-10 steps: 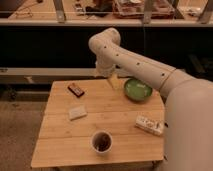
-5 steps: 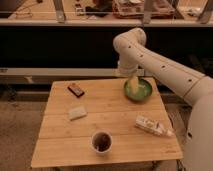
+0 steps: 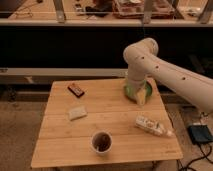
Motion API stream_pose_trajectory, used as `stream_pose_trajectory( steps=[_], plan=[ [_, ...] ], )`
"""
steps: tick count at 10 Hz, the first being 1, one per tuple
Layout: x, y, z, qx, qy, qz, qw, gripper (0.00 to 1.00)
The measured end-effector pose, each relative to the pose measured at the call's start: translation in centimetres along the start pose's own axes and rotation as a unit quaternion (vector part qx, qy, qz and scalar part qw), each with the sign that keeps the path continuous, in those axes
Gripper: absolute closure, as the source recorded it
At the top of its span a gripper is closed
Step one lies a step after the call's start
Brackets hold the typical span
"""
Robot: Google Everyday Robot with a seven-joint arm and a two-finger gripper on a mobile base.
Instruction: Move the arm in a circular motion
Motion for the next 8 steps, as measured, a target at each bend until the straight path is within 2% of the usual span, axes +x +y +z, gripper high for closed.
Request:
stream_pose_trajectory(
  steps=[1,3,5,7,8],
  plan=[
    [-1.5,1.4,-0.3,0.004,-0.011,-0.003,0.9999,0.2],
    [-3.9,3.0,-0.7,0.005,-0.019,-0.018,0.9997,0.2],
    [-7.6,4.1,-0.5,-0.004,-0.019,-0.053,0.9984,0.2],
    [-12.4,3.9,0.9,-0.017,-0.026,-0.106,0.9938,0.2],
    [-15.7,3.0,1.9,-0.02,-0.037,-0.141,0.9891,0.2]
  ],
)
